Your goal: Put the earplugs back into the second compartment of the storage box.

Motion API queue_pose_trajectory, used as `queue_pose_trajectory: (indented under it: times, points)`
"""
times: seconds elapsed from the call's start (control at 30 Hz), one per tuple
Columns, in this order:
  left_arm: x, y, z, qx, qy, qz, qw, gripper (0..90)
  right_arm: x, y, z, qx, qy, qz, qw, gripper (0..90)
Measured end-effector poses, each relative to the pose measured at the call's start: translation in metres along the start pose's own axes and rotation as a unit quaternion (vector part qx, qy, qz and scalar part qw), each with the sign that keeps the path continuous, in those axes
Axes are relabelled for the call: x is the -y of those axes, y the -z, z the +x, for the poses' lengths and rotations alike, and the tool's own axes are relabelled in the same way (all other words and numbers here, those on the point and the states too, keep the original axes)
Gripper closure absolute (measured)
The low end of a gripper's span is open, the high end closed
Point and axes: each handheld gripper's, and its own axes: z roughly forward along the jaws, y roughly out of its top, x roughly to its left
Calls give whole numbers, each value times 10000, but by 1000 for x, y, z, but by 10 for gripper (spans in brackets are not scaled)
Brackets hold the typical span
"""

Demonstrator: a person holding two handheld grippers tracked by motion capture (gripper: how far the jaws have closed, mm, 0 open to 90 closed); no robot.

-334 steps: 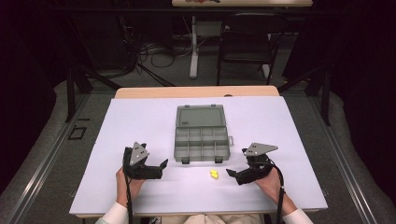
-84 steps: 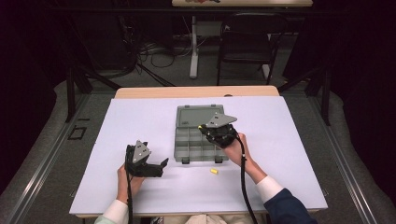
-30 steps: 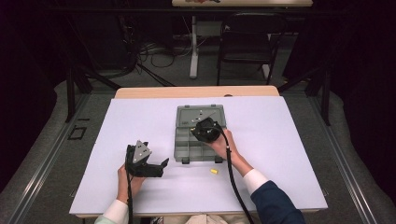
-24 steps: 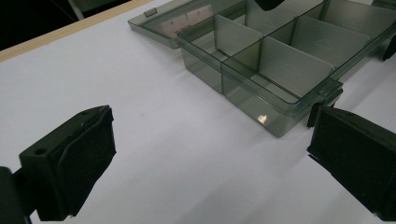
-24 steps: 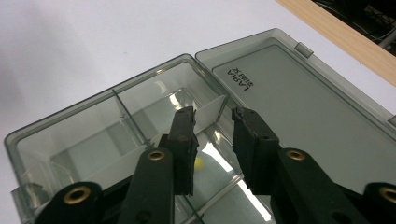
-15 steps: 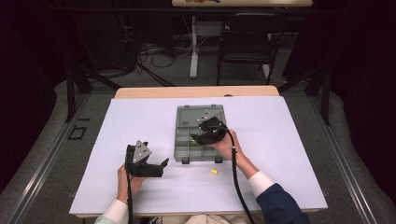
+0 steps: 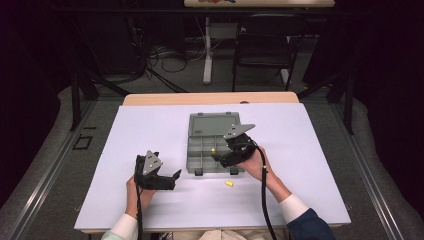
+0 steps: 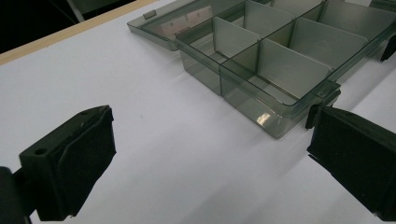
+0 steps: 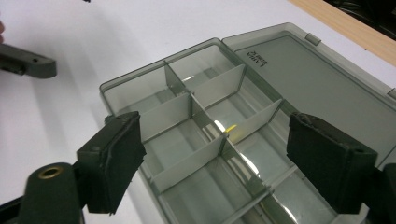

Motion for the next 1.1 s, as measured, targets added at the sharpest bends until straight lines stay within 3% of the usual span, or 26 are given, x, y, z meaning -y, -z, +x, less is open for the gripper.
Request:
queue_pose_trajectory:
  times: [0.23, 0.73, 1.1]
  points:
    - [0, 0, 1, 6, 11, -1, 10000, 0, 10, 13, 3, 46, 38, -51, 10000, 144]
    - [0, 0, 1, 28, -3, -2, 10000, 0, 32, 38, 4, 152, -114, -57, 9998, 82]
    - [0, 1, 2, 18, -13, -12, 10000, 0, 41, 46, 8, 135, -200, -40, 9997, 19]
